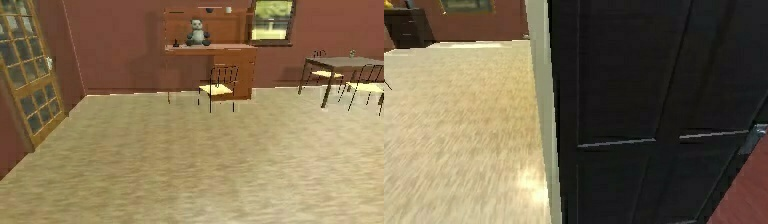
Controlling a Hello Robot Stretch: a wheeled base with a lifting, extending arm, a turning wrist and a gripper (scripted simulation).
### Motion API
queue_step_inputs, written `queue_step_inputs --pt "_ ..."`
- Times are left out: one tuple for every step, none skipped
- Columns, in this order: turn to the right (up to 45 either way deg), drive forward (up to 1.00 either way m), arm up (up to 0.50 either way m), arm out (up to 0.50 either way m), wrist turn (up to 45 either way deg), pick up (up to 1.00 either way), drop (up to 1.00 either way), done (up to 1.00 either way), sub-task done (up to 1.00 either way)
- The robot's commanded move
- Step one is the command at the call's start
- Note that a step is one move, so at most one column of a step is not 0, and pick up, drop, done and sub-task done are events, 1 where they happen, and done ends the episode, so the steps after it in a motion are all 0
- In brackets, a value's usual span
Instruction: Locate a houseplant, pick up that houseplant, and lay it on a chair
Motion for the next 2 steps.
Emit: queue_step_inputs --pt "-12.0 0.00 0.00 0.00 0.0 0.00 0.00 0.00 0.00" --pt "0.0 0.20 0.00 0.00 0.0 0.00 0.00 0.00 0.00"
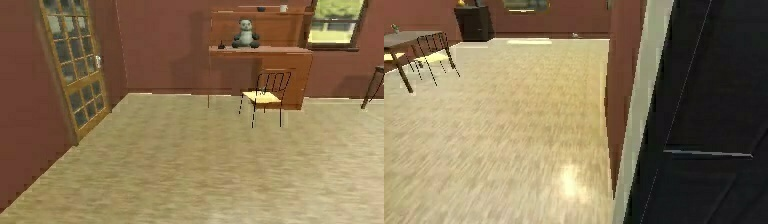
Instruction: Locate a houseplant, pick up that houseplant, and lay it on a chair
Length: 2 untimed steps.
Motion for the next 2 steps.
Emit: queue_step_inputs --pt "21.0 0.00 0.00 0.00 0.0 0.00 0.00 0.00 0.00" --pt "0.0 0.05 0.00 0.00 0.0 0.00 0.00 0.00 0.00"
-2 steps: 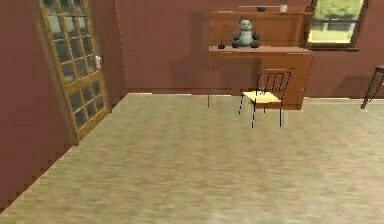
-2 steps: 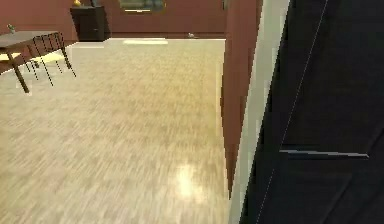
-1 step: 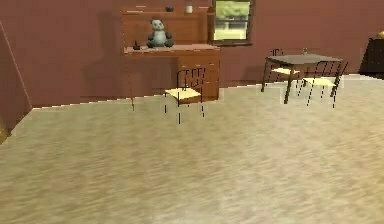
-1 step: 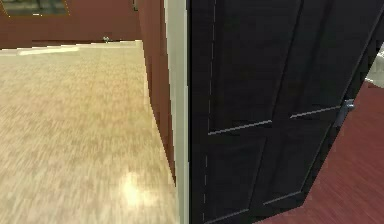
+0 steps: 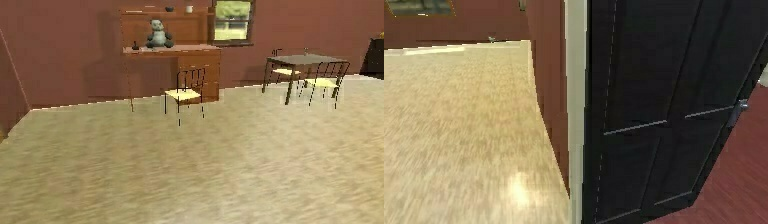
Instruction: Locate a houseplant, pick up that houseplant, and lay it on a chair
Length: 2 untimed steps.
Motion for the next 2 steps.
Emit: queue_step_inputs --pt "24.0 0.00 0.00 0.00 0.0 0.00 0.00 0.00 0.00" --pt "0.0 0.40 0.00 0.00 0.0 0.00 0.00 0.00 0.00"
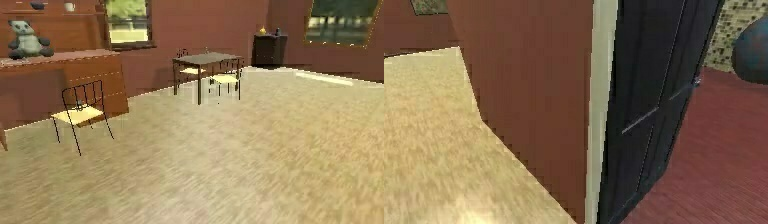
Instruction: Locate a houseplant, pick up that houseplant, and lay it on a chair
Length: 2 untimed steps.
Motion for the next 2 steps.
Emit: queue_step_inputs --pt "21.0 0.00 0.00 0.00 0.0 0.00 0.00 0.00 0.00" --pt "0.0 1.00 0.00 0.00 0.0 0.00 0.00 0.00 0.00"
